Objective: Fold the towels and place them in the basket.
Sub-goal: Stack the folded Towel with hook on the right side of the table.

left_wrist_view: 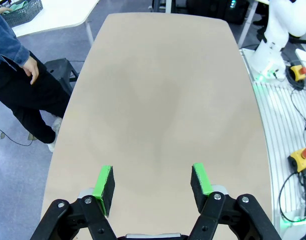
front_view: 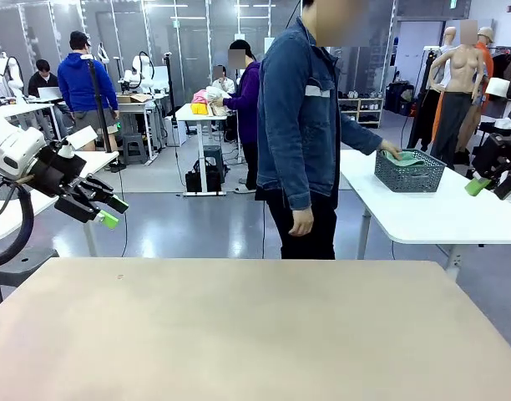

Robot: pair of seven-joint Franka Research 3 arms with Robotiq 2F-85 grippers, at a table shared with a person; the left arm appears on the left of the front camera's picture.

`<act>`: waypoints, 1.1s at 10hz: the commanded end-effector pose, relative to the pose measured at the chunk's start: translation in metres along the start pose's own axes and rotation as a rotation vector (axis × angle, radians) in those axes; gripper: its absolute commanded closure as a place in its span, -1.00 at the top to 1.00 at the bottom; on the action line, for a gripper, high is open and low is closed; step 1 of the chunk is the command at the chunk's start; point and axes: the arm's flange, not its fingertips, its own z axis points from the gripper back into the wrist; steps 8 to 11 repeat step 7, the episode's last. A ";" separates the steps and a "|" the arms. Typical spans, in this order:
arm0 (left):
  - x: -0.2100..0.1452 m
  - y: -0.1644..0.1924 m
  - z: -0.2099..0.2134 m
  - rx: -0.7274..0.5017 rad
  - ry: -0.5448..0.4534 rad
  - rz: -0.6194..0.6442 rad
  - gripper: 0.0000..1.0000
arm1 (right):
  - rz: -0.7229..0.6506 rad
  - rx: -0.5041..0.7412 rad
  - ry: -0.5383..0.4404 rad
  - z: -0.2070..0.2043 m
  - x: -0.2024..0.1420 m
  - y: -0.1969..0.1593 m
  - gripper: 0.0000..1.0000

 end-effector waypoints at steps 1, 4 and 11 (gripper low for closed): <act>0.001 -0.001 0.001 0.004 0.004 -0.005 0.56 | -0.007 0.001 0.007 0.002 0.000 0.001 0.16; 0.001 -0.001 0.001 0.004 0.004 -0.005 0.56 | -0.007 0.001 0.007 0.002 0.000 0.001 0.16; 0.001 -0.001 0.001 0.004 0.004 -0.005 0.56 | -0.007 0.001 0.007 0.002 0.000 0.001 0.16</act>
